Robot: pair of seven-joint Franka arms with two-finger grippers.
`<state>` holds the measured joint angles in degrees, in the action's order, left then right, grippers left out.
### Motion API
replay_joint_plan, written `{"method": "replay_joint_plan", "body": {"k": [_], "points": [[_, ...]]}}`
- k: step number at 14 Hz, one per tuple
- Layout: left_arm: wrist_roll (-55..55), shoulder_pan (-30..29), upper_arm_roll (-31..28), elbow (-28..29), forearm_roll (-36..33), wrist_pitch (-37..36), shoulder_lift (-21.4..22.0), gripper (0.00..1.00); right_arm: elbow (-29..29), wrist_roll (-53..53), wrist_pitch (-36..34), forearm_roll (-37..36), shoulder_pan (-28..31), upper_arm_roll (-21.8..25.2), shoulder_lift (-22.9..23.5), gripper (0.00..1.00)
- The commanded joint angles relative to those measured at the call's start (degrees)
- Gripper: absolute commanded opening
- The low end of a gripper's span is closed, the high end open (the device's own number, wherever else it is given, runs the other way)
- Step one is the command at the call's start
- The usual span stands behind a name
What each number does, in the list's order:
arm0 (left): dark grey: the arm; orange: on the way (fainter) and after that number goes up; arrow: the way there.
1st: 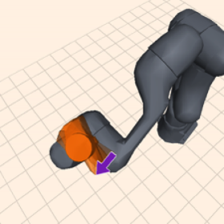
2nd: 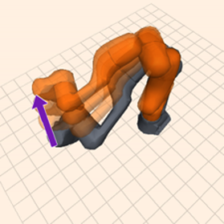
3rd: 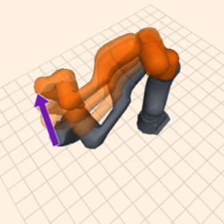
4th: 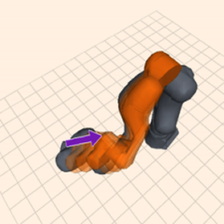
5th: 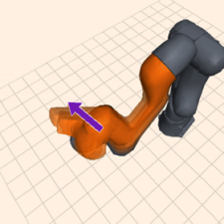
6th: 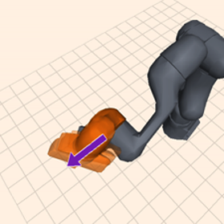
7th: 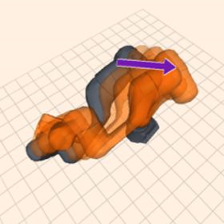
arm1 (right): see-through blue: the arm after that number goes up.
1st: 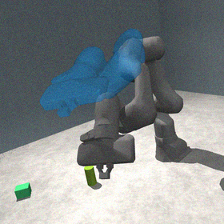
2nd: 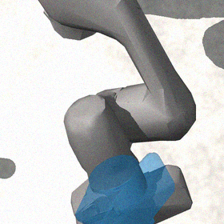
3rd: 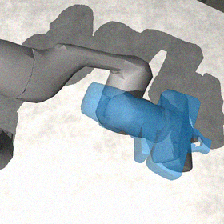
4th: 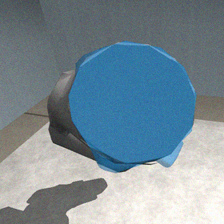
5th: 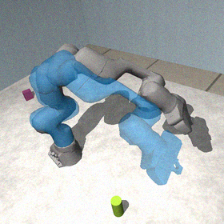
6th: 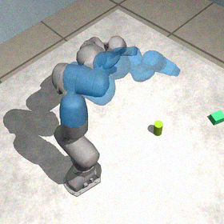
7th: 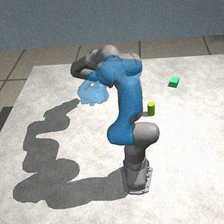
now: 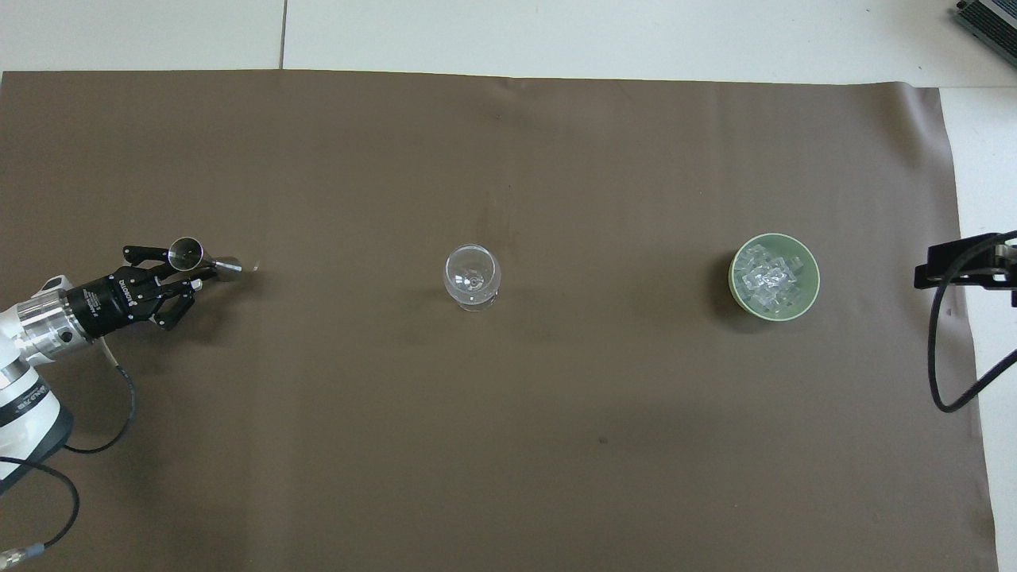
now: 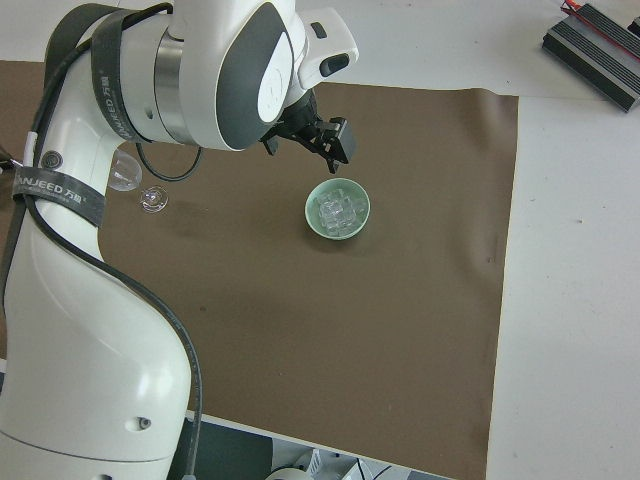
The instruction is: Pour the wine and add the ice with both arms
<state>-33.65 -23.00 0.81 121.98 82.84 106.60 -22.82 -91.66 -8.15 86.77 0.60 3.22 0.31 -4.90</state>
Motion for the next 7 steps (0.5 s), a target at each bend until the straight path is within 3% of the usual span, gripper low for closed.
{"method": "replay_joint_plan", "body": {"k": [1,3,7], "points": [[0.6,-0.1,0.1,1.4,1.2,1.1,1.4,0.24,-0.8,1.2,-0.2,0.4,-0.1,0.2,-1.0,1.0],[0.6,-0.1,0.0,1.5,1.2,1.3,1.4,0.25,-0.8,1.2,-0.2,0.4,-0.1,0.2,-1.0,1.0],[0.3,0.1,0.1,1.5,1.3,2.4,1.4,0.35,-0.8,1.2,-0.2,0.4,-0.1,0.2,-1.0,1.0]]}}
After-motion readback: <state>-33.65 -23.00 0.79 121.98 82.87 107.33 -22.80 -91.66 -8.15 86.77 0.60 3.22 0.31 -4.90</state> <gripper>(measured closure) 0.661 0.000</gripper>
